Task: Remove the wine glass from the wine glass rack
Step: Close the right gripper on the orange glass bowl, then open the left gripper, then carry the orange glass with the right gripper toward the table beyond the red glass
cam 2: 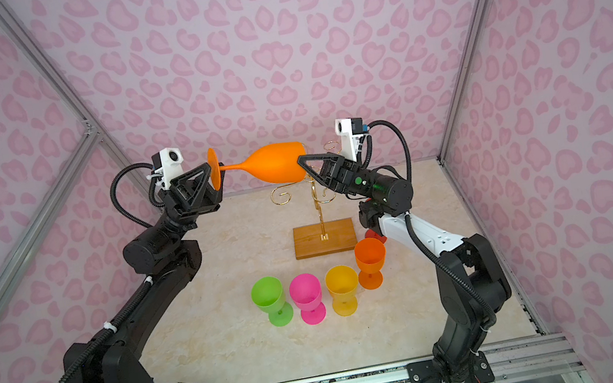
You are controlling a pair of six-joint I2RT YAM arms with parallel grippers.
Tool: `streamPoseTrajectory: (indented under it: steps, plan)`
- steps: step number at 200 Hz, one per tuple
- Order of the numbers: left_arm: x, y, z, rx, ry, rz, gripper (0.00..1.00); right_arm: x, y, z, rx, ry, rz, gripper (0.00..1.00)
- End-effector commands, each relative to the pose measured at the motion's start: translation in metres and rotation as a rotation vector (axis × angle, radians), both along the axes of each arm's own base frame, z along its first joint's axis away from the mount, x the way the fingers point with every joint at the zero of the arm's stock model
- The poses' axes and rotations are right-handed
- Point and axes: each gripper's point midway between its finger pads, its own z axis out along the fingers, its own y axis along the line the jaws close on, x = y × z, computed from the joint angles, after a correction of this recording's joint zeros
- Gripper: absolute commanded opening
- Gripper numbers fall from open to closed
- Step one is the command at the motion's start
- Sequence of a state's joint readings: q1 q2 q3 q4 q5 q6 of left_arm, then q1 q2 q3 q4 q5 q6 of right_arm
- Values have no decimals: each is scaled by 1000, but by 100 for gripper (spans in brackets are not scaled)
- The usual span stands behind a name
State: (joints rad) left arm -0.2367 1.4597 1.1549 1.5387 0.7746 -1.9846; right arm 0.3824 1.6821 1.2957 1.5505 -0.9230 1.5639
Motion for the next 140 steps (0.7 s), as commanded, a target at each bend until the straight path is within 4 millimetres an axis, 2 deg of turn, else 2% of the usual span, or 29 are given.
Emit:
streamPoseTrajectory:
  steps: [1, 50, 85, 114, 140]
  plan:
    - [-21, 4, 9, -8, -97, 12, 47, 1, -7, 7, 24, -16, -24, 0]
    - [-23, 3, 4, 9, -103, 18, 57, 7, -32, 21, 32, -25, -97, 0]
    - [-26, 0, -2, 36, -120, 26, 62, 23, -59, 23, -48, -12, -258, 0]
    - [-26, -4, -7, 72, -141, 33, 64, 54, -83, 0, -242, 56, -516, 0]
    - [-26, -6, -11, 92, -148, 35, 65, 69, -110, -23, -443, 93, -773, 0]
